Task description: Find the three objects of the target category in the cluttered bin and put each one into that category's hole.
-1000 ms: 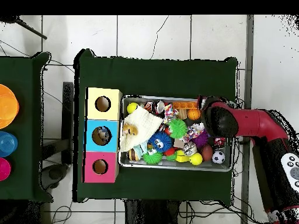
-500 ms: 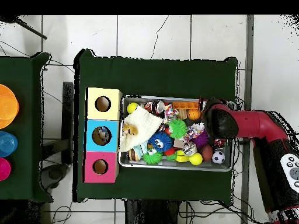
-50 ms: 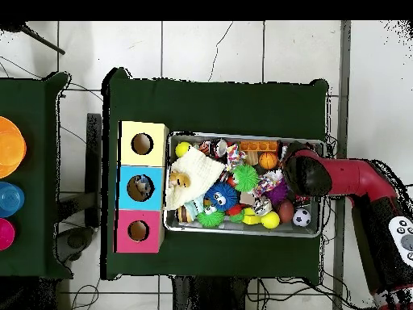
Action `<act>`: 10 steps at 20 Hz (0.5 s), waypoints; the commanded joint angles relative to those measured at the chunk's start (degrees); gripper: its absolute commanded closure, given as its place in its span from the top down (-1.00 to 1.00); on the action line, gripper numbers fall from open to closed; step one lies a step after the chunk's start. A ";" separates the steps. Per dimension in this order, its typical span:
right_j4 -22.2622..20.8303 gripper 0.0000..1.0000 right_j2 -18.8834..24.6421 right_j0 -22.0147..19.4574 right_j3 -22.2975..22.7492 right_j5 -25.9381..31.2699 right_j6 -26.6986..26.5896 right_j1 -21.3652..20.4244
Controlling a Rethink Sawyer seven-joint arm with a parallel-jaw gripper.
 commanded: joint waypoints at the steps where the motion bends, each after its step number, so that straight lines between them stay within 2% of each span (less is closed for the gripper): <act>1: -4.15 1.00 3.83 -2.60 -2.85 6.25 -23.55 5.22; 10: -3.66 1.00 5.98 -4.87 -3.95 8.00 -27.68 6.48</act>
